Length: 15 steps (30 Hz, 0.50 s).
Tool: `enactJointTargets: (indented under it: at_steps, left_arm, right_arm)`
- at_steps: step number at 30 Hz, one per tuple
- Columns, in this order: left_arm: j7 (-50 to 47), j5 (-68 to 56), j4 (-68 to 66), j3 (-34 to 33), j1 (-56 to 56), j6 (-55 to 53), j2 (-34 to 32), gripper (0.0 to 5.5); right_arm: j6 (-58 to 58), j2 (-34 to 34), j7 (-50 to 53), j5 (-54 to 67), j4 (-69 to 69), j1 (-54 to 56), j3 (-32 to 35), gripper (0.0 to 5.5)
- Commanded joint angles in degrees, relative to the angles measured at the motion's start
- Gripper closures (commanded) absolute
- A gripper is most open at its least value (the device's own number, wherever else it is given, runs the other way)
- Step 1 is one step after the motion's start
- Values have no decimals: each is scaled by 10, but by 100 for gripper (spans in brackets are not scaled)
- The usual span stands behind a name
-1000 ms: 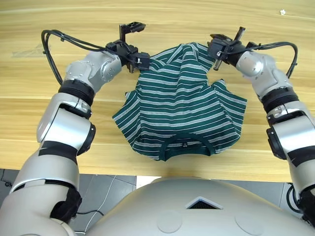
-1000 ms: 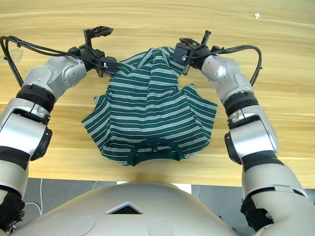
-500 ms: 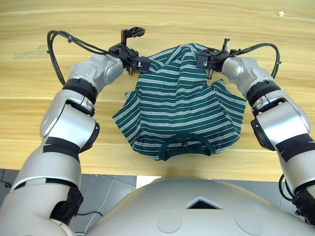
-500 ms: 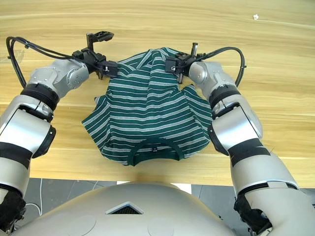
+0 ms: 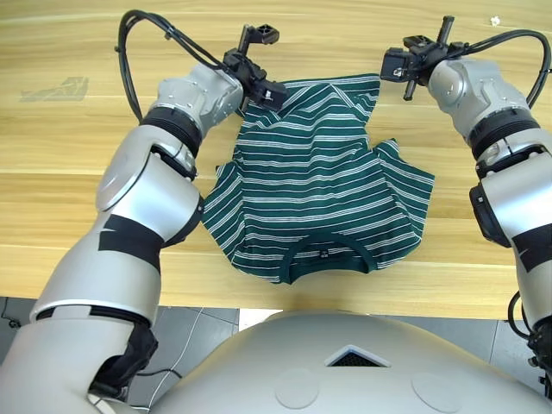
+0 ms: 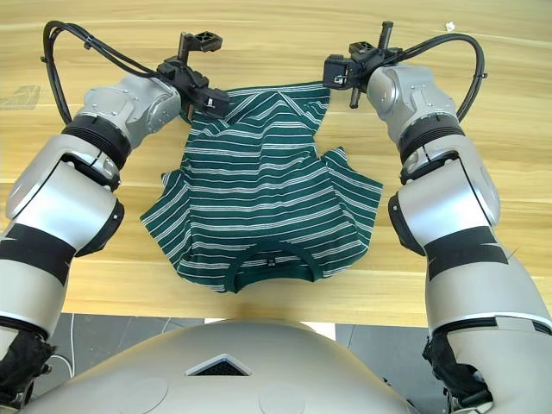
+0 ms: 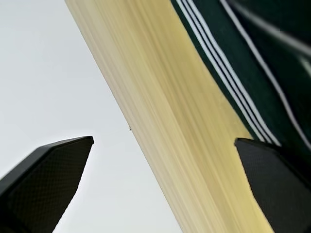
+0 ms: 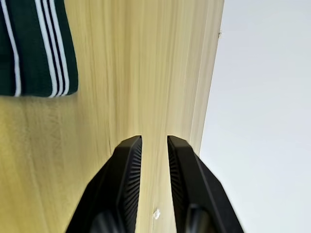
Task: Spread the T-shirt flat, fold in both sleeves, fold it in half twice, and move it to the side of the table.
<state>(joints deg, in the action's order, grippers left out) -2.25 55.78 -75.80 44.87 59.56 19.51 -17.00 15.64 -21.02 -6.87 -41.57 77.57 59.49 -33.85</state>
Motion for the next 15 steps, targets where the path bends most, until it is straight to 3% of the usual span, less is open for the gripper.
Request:
enactJointTargets:
  at_steps: [1,7,11,15]
  left_arm:
    - [-17,-14,-5,-6,-41,1,-20,11]
    - [-22,-35,19,-17,-79,48,-58,11]
    - [-14,-61,99,-30,-143,112,-109,11]
    - [-17,-67,136,-38,-198,111,-156,11]
  right_arm:
    - [28,-6,13,30,-6,-14,32,454]
    - [109,12,-19,86,-42,-42,78,454]
    - [167,4,-118,110,-103,-114,71,454]
    - [176,-5,-188,117,-169,-175,61,454]
